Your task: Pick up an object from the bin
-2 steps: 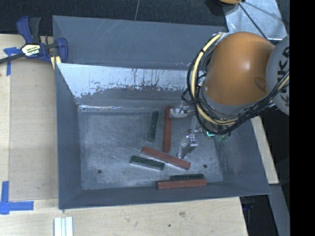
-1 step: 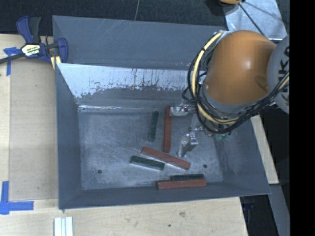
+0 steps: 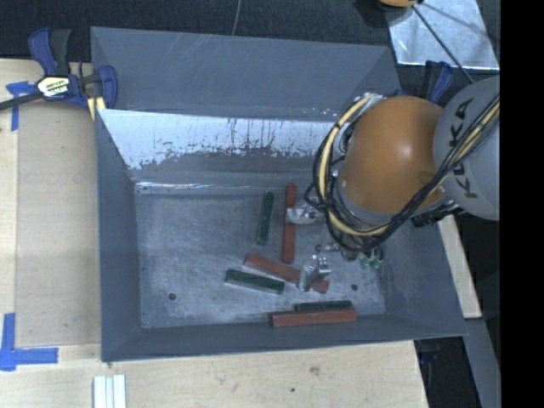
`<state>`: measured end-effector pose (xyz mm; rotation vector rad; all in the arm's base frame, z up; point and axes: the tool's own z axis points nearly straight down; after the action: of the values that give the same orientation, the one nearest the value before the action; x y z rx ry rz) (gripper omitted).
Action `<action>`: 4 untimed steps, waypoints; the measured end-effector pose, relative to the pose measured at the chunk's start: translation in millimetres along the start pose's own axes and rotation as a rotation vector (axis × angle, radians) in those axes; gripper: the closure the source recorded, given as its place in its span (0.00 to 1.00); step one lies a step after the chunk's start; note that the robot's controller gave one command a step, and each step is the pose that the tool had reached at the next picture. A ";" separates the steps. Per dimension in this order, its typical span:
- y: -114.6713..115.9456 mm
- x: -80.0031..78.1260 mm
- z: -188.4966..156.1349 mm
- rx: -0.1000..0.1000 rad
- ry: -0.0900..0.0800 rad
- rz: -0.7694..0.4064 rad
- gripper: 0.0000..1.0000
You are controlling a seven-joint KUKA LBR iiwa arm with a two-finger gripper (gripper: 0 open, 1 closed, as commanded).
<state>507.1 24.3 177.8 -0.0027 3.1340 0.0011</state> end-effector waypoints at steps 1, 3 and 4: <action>-7.8 4.3 37.1 0.001 0.010 0.042 0.00; -25.7 4.8 99.9 0.001 -0.022 0.029 0.00; -25.9 4.1 89.6 0.001 -0.022 0.028 1.00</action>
Offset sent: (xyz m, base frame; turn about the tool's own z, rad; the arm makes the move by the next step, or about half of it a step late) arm -0.0109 -0.0270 -0.0532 0.0314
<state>503.7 -1.5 88.2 0.0405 3.1118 -0.0005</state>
